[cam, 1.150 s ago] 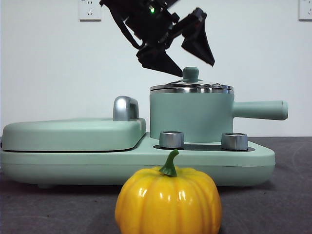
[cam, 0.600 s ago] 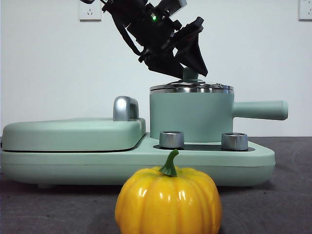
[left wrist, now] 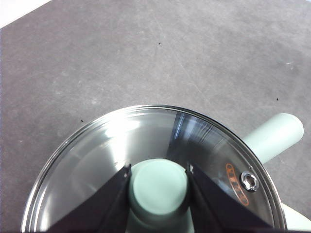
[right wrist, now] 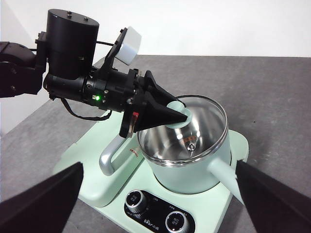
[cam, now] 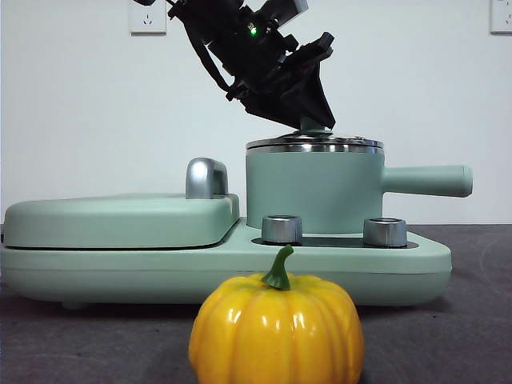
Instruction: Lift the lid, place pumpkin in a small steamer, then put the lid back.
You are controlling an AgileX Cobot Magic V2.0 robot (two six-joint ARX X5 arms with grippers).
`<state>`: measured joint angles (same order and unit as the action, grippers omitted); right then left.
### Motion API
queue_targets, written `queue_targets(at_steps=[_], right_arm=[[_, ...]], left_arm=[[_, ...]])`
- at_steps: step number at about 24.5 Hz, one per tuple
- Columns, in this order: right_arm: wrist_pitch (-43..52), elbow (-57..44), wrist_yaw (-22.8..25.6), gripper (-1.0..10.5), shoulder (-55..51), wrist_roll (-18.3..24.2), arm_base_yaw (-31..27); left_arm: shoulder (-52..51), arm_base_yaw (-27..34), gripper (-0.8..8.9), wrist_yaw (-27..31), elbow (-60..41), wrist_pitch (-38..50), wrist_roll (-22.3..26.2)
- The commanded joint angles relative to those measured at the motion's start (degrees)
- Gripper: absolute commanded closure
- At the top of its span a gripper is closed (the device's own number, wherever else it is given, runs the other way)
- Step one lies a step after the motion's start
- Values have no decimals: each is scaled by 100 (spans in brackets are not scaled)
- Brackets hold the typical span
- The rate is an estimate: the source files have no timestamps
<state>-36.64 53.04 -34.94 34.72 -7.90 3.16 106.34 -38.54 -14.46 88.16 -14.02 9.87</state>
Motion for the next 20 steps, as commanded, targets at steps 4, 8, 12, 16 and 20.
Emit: queue_targets(at_steps=[4, 8, 12, 16, 20], right_arm=[[59, 83, -17, 449, 37, 17, 11], [48, 90, -74, 449, 46, 48, 48], [-173, 234, -177, 449, 361, -20, 590], [-175, 254, 50, 449, 914, -229, 1805], [-173, 258, 678, 449, 1425, -361, 2806]], left_arm=[[-94, -48, 728, 50, 540, -155, -35], [-433, -42, 728, 50, 603, -271, -31], [-920, 81, 728, 50, 603, -669, -33], [-1392, 435, 728, 50, 603, -1082, -28], [-1631, 791, 728, 50, 603, -1340, -20]])
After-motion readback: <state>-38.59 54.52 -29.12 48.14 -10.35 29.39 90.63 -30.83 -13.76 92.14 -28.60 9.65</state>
